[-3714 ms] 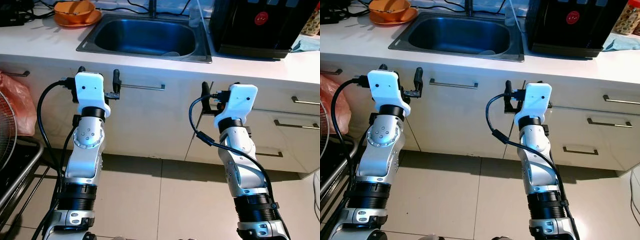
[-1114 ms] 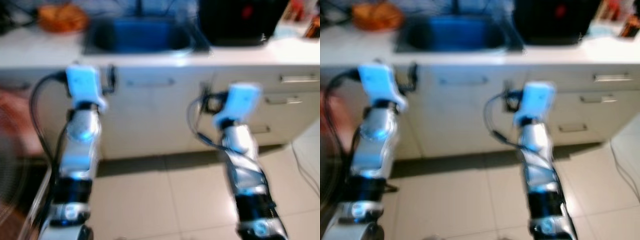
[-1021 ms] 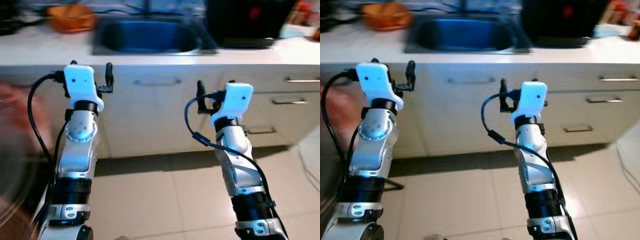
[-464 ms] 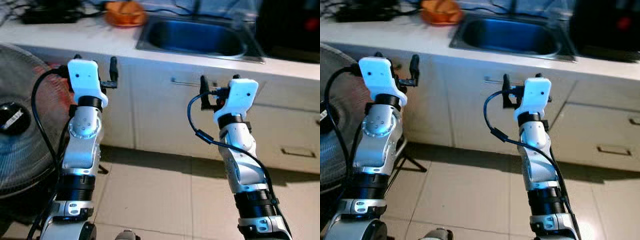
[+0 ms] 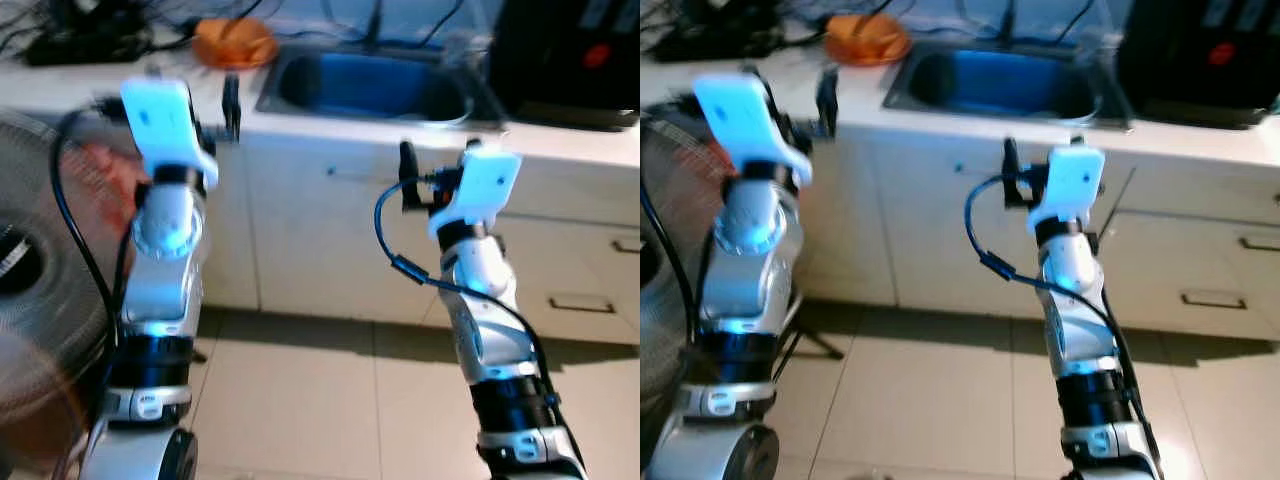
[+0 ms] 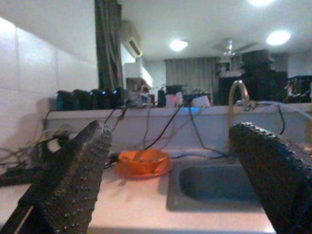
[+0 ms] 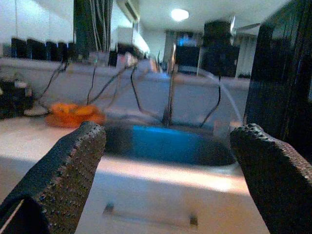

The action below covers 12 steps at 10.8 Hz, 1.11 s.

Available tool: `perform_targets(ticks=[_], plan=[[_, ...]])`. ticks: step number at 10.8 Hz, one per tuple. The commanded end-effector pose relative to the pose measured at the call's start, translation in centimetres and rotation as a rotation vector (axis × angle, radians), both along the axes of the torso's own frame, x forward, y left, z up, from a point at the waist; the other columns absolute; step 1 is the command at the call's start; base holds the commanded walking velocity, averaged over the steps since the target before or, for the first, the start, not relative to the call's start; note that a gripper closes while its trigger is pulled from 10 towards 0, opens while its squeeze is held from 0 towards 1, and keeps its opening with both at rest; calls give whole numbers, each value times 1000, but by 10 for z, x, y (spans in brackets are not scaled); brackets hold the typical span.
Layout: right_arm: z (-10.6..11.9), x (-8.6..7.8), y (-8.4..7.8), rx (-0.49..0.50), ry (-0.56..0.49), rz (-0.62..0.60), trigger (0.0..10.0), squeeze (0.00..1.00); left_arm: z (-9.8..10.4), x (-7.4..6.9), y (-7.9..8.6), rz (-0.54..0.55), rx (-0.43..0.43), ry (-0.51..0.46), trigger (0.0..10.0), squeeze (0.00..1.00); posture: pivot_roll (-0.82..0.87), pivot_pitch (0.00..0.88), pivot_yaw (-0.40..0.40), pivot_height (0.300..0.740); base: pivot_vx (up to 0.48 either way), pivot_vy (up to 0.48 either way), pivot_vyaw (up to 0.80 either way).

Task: Kitchen organization

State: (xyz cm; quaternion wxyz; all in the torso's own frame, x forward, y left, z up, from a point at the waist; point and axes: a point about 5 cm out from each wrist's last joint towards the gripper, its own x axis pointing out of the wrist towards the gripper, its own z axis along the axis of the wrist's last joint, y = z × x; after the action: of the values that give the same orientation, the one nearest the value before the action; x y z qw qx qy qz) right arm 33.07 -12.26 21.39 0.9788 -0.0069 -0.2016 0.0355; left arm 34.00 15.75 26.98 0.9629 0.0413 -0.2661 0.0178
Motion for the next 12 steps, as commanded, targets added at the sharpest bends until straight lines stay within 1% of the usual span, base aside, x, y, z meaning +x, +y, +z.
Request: perform_targets(ticks=[1, 4, 12], plan=[[10, -1, 1, -9, -44, 15, 10000, 0, -2, 0, -1, -7, 4, 11, 10000, 0, 48, 19, -43, 740, 469, 0, 0], [9, -3, 4, -18, -38, 44, 10000, 0, -11, -1, 2, 7, -2, 44, 10000, 0, 46, 23, -47, 740, 469, 0, 0], [7, -8, 14, -38, -36, 113, 10000, 0, -14, -1, 5, 26, -5, 62, 10000, 0, 42, 34, -45, 740, 465, 0, 0]])
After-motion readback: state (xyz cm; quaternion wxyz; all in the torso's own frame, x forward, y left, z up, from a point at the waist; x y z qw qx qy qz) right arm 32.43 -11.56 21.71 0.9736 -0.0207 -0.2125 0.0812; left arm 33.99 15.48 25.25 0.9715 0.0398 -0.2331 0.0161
